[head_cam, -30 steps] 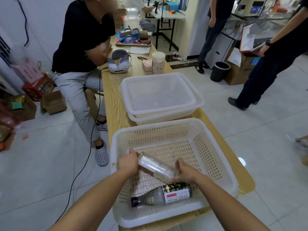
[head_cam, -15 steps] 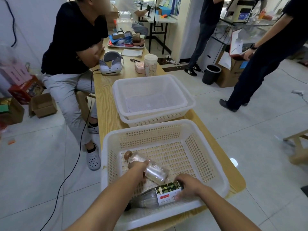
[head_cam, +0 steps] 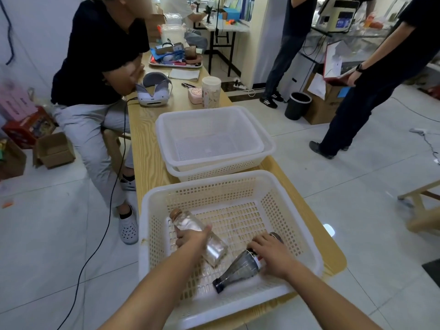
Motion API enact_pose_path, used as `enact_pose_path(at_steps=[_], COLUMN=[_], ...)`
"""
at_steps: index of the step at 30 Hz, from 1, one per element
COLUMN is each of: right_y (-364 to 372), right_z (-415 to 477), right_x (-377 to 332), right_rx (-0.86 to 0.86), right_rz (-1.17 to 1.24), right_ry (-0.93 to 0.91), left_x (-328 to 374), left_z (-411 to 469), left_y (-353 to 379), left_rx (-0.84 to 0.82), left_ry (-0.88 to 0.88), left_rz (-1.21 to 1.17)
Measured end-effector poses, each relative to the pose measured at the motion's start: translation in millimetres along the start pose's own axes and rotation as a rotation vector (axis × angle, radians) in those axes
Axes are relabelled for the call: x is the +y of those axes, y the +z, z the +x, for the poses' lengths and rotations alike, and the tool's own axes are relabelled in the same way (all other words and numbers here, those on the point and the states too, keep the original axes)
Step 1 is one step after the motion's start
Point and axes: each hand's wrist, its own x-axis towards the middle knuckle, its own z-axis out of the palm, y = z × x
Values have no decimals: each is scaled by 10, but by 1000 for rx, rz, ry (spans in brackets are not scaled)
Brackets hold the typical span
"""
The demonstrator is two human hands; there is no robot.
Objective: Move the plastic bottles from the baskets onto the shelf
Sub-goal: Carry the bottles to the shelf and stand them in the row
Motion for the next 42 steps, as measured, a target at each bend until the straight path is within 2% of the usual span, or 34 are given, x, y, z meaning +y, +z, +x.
enact_pose_path(at_steps=[8,10,15,17,20,24,31,35,42], right_y=[144,116,-140,-237,-333,-442,-506,-676,-860], right_z=[103,123,179,198,203,151,163,114,-123], right_x=[-43,-49,-8,32,94,62,-198,-290,-483], right_rx=[36,46,-22,-48,13,14,139,200,376], right_rz=[-105,-71,128,257,626,1224,1978,2058,2024], right_ry=[64,97,239,295,397,519,510,510,509], left_x=[26,-24,-132,-154,-131,-54,47,139,380], left_z=[154,114,163,150,102,35,-49,-179,-497], left_y=[-89,-138,-353,-457,-624,-798,-891,-975,-1079], left_rx=[-73,-87,-164,-305,-460,-622,-676,-777,-916], left_ry=[-25,13,84,82,95,173,334,391,478], left_rz=[-95,-93,-303,-539,-772,-791,-651,-609,-543])
